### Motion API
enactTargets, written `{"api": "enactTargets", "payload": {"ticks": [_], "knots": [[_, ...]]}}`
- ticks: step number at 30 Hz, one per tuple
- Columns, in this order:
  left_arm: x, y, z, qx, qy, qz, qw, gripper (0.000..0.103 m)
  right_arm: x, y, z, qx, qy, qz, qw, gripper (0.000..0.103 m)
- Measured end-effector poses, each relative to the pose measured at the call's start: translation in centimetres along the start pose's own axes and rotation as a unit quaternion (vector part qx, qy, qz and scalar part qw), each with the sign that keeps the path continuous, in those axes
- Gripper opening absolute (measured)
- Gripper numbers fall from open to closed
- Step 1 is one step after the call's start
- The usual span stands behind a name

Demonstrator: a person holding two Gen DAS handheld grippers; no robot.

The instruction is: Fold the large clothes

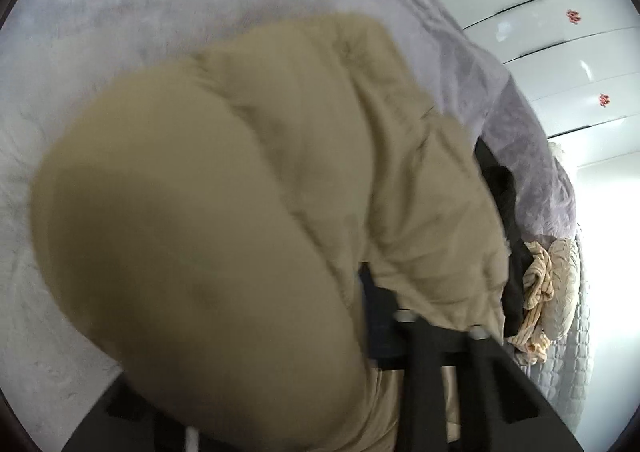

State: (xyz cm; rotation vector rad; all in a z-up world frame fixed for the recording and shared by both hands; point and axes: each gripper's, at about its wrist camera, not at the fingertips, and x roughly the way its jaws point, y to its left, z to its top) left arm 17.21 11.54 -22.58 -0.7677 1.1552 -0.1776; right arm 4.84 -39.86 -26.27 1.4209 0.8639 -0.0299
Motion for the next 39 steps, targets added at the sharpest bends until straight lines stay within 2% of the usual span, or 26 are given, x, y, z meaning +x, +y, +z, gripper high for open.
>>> {"api": "enactTargets", "payload": {"ticks": [1, 3, 6, 9, 13, 18, 25, 29, 30, 32, 34, 36, 39], "knots": [[-0.7, -0.9, -0.2, 0.024, -0.012, 0.009, 0.9996, 0.023, 0.0, -0.1, 0.1, 0.004, 0.002, -0.015, 1.0, 0.054], [-1.5, -2.6, -0.7, 0.065, -0.029, 0.028, 0.9971, 0.02, -0.3, -0.2, 0.2, 0.012, 0.004, -0.016, 1.0, 0.037], [-3.2, -5.2, -1.6, 0.129, -0.059, 0.053, 0.9885, 0.018, -0.9, 1.0, -0.4, -0.017, -0.002, -0.017, 1.0, 0.027], [-5.1, -6.7, -2.2, 0.158, -0.073, 0.041, 0.9838, 0.018, -1.6, 2.1, -1.0, -0.049, 0.001, -0.011, 0.999, 0.025], [-8.4, -6.7, -3.7, 0.182, -0.08, 0.036, 0.9793, 0.018, -3.3, 3.0, -2.3, -0.083, 0.019, -0.008, 0.996, 0.024], [-11.9, -4.5, -7.5, 0.217, -0.065, 0.047, 0.973, 0.018, -5.5, 3.0, -5.4, -0.132, 0.042, -0.041, 0.99, 0.024], [-16.3, 2.3, -14.4, 0.207, 0.019, 0.051, 0.9767, 0.018, -9.6, -1.7, -11.0, -0.107, 0.052, -0.05, 0.992, 0.024], [-17.3, 5.8, -16.4, 0.209, 0.059, 0.057, 0.9745, 0.019, -11.3, -5.2, -14.4, -0.066, 0.048, -0.069, 0.994, 0.025], [-17.2, 6.4, -16.6, 0.209, 0.064, 0.06, 0.974, 0.022, -11.4, -5.7, -14.9, -0.057, 0.046, -0.071, 0.995, 0.025], [-17.4, 7.7, -16.9, 0.213, 0.07, 0.079, 0.9714, 0.043, -11.5, -7.0, -15.7, -0.043, 0.038, -0.074, 0.996, 0.029], [-18.2, 8.8, -16.7, 0.213, 0.068, 0.096, 0.97, 0.053, -11.3, -7.4, -15.6, -0.042, 0.029, -0.088, 0.995, 0.033], [-19.2, 9.6, -16.4, 0.211, 0.073, 0.091, 0.9704, 0.053, -10.8, -7.0, -15.6, -0.04, 0.021, -0.1, 0.994, 0.041], [-20.7, 10.9, -15.8, 0.216, 0.085, 0.09, 0.9685, 0.053, -10.6, -6.8, -15.2, -0.039, 0.009, -0.114, 0.993, 0.045]]}}
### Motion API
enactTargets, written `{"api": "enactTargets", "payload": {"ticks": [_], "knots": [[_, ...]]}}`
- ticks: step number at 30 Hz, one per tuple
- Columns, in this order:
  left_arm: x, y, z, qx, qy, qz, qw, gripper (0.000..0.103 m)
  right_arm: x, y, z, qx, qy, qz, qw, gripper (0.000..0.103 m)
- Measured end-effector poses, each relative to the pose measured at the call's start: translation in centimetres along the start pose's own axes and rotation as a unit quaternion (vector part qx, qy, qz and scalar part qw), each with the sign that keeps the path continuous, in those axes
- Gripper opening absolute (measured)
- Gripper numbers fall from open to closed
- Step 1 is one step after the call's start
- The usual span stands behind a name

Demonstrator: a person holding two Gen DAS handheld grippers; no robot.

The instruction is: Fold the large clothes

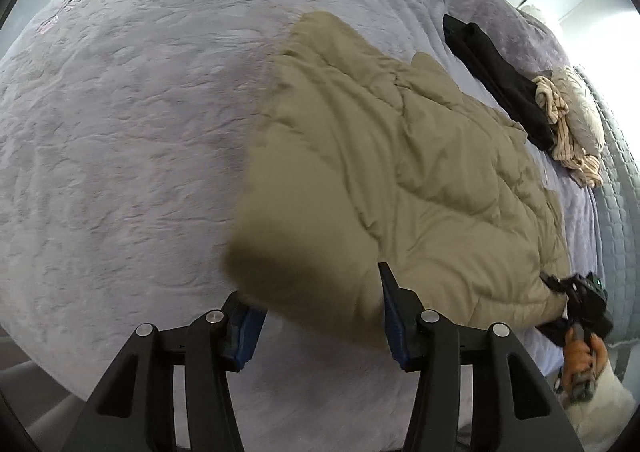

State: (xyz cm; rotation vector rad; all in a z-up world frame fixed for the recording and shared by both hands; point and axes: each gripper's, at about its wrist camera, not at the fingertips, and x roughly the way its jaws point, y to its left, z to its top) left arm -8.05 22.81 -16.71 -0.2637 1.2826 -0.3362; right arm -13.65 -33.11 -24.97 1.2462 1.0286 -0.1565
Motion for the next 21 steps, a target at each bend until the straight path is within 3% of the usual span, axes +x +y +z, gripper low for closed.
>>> {"api": "enactTargets", "payload": {"ticks": [6, 9, 11, 13, 14, 15, 18, 21], "knots": [[-3.0, 2.4, 0.3, 0.013, -0.017, 0.026, 0.9994, 0.053, 0.9, 1.6, -0.1, -0.014, -0.021, -0.03, 0.999, 0.048], [-3.4, 3.5, 1.5, 0.005, -0.029, 0.026, 0.9992, 0.053, 1.8, 2.8, 0.5, -0.024, -0.028, -0.053, 0.998, 0.054], [-2.9, 4.2, 2.5, 0.001, -0.022, -0.015, 0.9996, 0.053, 2.1, 3.5, 0.7, -0.014, -0.031, -0.055, 0.998, 0.055], [-0.6, 4.3, 3.3, -0.001, 0.015, -0.077, 0.9969, 0.053, 1.7, 3.1, 0.9, -0.014, -0.034, -0.058, 0.998, 0.056], [0.2, 4.3, 3.5, 0.002, 0.03, -0.087, 0.9957, 0.053, 1.2, 2.7, 0.6, -0.013, -0.034, -0.059, 0.998, 0.056], [1.2, 4.3, 3.5, 0.012, 0.046, -0.086, 0.9951, 0.053, 0.9, 2.5, 0.0, -0.011, -0.033, -0.061, 0.998, 0.056], [2.9, 4.1, 3.2, 0.056, 0.068, -0.026, 0.9958, 0.053, -0.2, 2.4, -0.8, -0.01, -0.032, -0.081, 0.996, 0.057], [3.2, 4.9, 2.8, 0.054, 0.069, -0.003, 0.9962, 0.053, -0.9, 4.1, -1.8, -0.034, -0.035, -0.119, 0.992, 0.058]]}}
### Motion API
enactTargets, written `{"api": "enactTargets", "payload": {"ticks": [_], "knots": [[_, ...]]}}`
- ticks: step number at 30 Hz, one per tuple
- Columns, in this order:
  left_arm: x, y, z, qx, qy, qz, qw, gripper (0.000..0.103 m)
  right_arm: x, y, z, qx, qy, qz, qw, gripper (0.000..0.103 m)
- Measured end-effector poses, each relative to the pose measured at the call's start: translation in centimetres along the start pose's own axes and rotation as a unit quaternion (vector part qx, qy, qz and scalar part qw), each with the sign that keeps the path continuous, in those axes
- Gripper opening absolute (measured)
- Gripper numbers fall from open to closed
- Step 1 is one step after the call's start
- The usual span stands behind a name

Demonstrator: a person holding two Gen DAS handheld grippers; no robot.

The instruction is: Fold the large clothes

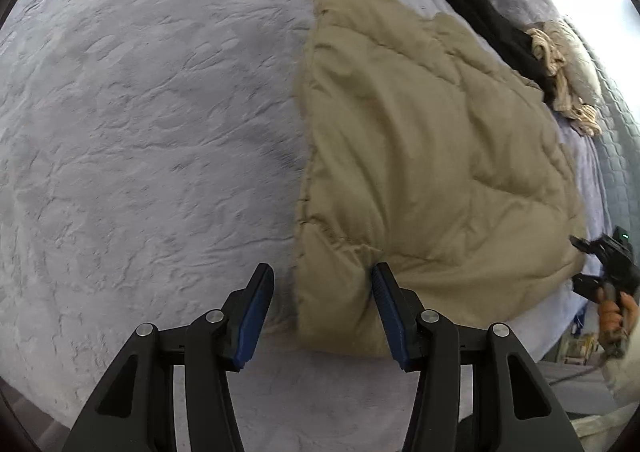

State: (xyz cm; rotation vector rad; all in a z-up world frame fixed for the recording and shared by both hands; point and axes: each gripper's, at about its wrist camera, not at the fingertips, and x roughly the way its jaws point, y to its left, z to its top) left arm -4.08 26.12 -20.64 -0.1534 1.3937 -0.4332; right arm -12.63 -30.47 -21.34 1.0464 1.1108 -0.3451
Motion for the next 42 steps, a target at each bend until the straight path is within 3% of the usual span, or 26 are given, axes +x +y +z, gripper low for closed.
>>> {"api": "enactTargets", "payload": {"ticks": [6, 9, 17, 24, 28, 34, 36, 37, 38, 42], "knots": [[-1.2, 0.6, -0.4, -0.033, -0.005, 0.042, 0.9986, 0.053, -1.8, 3.4, -3.5, -0.079, -0.014, -0.084, 0.993, 0.058], [-2.4, 0.1, 0.2, -0.044, -0.006, 0.065, 0.9969, 0.053, -2.2, 5.1, -5.5, -0.121, -0.012, -0.102, 0.987, 0.058], [-4.0, -2.0, 1.0, -0.029, 0.004, 0.112, 0.9933, 0.053, -0.9, 10.2, -9.6, -0.198, 0.025, -0.111, 0.974, 0.061], [-2.7, -2.2, 1.8, -0.037, 0.032, 0.141, 0.9887, 0.053, 0.6, 14.0, -10.7, -0.224, 0.048, -0.112, 0.967, 0.063], [-2.1, -3.0, 2.5, -0.036, 0.025, 0.163, 0.9856, 0.053, 1.5, 15.4, -11.2, -0.249, 0.061, -0.12, 0.959, 0.063], [-2.4, -5.1, 4.0, -0.027, 0.018, 0.158, 0.987, 0.053, 1.8, 15.7, -11.1, -0.276, 0.065, -0.131, 0.95, 0.063], [-2.2, -5.7, 4.9, -0.021, 0.019, 0.152, 0.988, 0.061, 2.0, 15.6, -11.1, -0.274, 0.069, -0.131, 0.95, 0.064], [-2.2, -5.9, 5.2, -0.018, 0.018, 0.152, 0.988, 0.085, 2.2, 15.7, -11.1, -0.273, 0.07, -0.131, 0.951, 0.064], [-2.4, -5.9, 5.3, -0.016, 0.014, 0.155, 0.9876, 0.094, 2.5, 15.7, -11.1, -0.27, 0.071, -0.131, 0.951, 0.064], [-2.5, -5.9, 6.0, -0.002, 0.006, 0.16, 0.987, 0.094, 3.1, 15.9, -11.4, -0.268, 0.07, -0.132, 0.952, 0.064]]}}
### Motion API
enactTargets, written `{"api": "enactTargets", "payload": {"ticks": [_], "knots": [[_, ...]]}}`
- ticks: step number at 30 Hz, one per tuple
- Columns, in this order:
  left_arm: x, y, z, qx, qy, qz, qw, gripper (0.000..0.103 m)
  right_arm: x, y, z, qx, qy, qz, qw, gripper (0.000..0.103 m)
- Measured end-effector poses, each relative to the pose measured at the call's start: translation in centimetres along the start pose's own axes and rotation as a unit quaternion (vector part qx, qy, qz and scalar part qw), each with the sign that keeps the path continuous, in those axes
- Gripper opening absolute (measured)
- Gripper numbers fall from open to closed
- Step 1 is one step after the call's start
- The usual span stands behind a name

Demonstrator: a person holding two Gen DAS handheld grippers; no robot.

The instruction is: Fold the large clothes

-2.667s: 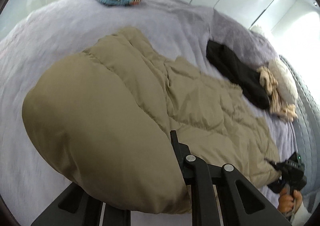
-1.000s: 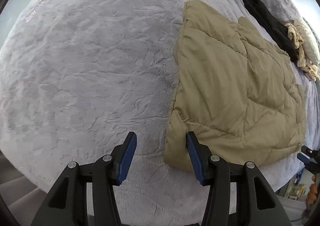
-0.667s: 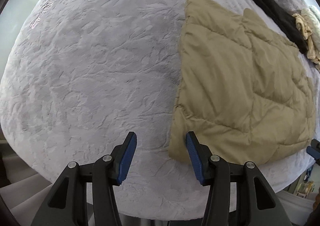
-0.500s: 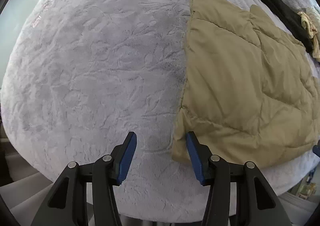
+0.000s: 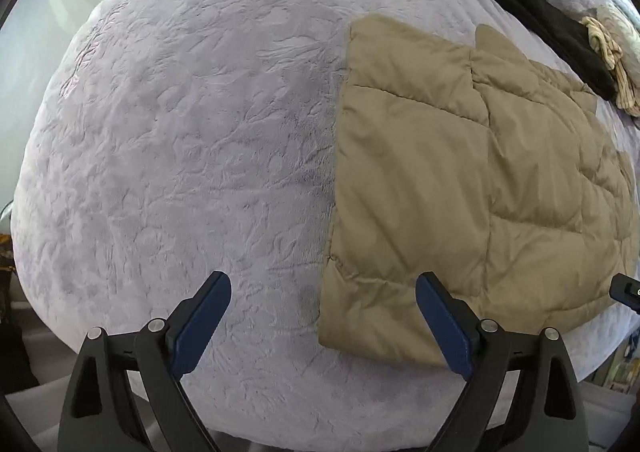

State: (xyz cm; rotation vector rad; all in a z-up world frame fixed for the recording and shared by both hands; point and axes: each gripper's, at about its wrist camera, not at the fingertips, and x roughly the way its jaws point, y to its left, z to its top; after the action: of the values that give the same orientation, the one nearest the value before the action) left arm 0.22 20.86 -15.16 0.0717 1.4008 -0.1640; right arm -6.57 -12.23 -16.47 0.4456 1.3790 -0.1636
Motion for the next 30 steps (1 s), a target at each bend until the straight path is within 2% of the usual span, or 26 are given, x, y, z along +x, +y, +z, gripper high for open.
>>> {"api": "enactTargets", "payload": {"ticks": [5, 7, 8, 12, 14, 21, 26, 30], "knots": [[0.4, 0.4, 0.1, 0.001, 0.001, -0.007, 1.0, 0.094, 0.3, 0.5, -0.2, -0.004, -0.002, -0.003, 1.0, 0.064], [0.8, 0.5, 0.5, 0.003, -0.002, -0.007, 1.0, 0.097, 0.4, 0.7, -0.2, -0.005, -0.004, -0.002, 1.0, 0.073], [1.1, 0.9, 0.7, 0.004, -0.003, -0.007, 1.0, 0.103, 0.5, 0.9, -0.1, -0.006, -0.007, 0.0, 1.0, 0.081], [1.5, 1.6, 0.3, 0.002, 0.002, -0.013, 0.9999, 0.103, 0.5, 1.7, -0.1, -0.015, -0.021, 0.002, 1.0, 0.082], [1.8, 1.6, 0.4, 0.004, 0.004, -0.014, 0.9999, 0.103, 0.7, 2.1, -0.1, -0.02, -0.022, 0.005, 1.0, 0.087], [2.4, 1.2, 0.5, 0.007, 0.007, -0.007, 0.9999, 0.103, 1.5, 3.7, -0.5, -0.051, -0.038, -0.007, 0.998, 0.088], [3.0, 1.4, 1.4, 0.014, -0.003, 0.001, 0.9999, 0.103, 2.2, 3.8, -0.7, -0.052, -0.028, -0.01, 0.998, 0.088], [3.6, 1.7, 2.3, 0.024, -0.003, -0.036, 0.999, 0.103, 2.7, 4.0, -0.7, -0.061, -0.018, -0.022, 0.998, 0.088]]}}
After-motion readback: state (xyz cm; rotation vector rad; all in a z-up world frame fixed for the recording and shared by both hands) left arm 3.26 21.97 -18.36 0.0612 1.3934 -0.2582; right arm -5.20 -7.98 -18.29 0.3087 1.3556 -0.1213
